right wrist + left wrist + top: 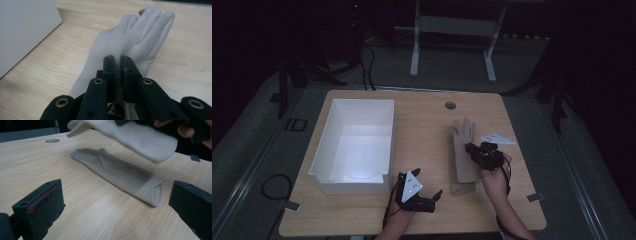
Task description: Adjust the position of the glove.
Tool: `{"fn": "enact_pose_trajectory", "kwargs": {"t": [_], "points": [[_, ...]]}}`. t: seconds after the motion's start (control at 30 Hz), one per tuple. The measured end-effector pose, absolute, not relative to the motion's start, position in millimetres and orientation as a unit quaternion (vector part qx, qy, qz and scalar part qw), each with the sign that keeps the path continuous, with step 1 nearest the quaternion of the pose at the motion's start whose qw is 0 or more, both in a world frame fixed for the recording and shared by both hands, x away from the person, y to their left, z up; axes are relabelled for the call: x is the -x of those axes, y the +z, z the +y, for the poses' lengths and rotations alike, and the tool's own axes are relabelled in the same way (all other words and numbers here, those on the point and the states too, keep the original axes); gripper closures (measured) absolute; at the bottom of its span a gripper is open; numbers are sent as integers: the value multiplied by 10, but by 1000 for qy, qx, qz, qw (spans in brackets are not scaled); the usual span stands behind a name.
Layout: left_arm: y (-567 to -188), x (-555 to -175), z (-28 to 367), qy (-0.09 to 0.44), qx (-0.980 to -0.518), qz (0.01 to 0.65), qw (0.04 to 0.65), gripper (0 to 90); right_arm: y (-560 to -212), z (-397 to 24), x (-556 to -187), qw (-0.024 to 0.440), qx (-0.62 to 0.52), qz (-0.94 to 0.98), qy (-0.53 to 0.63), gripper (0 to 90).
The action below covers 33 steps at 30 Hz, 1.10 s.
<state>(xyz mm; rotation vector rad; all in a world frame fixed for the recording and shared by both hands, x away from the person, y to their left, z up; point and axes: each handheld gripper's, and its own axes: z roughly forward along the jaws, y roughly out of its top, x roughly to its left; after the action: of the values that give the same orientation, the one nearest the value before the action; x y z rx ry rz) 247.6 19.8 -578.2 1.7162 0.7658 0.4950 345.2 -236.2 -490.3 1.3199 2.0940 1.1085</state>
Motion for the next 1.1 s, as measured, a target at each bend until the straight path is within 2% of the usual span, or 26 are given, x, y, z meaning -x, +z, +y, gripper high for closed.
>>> {"fn": "enact_pose_trajectory", "kwargs": {"t": [0.6, 0.73, 0.8, 0.83, 0.87, 0.93, 0.97, 1.03, 1.1], "points": [[-5781, -2472, 190, 212, -731, 323, 563, 1, -5398, -2273, -3470, 185, -500, 767, 356, 810], [-5781, -2451, 169, 226, -734, 312, 558, 1, -5448, -2278, -3486, 181, -497, 772, 353, 793], [-5780, -2442, 151, 239, -736, 313, 551, 1, -5450, -2277, -3508, 179, -489, 779, 348, 738], [-5780, -2440, 151, 239, -736, 312, 552, 1, -5438, -2282, -3518, 171, -485, 782, 352, 672], [-5779, -2442, 155, 237, -736, 311, 552, 1, -5438, -2282, -3518, 171, -485, 782, 352, 672], [-5781, -2462, 169, 227, -733, 312, 560, 2, -5400, -2291, -3511, 174, -476, 785, 355, 598], [-5780, -2479, 183, 220, -732, 319, 560, 2, -5348, -2325, -3503, 171, -466, 786, 370, 498], [-5782, -2484, 197, 215, -727, 324, 566, 1, -5315, -2347, -3500, 172, -462, 784, 376, 469], [-5783, -2492, 202, 221, -723, 337, 562, 1, -5230, -2412, -3493, 175, -451, 779, 399, 366]]}}
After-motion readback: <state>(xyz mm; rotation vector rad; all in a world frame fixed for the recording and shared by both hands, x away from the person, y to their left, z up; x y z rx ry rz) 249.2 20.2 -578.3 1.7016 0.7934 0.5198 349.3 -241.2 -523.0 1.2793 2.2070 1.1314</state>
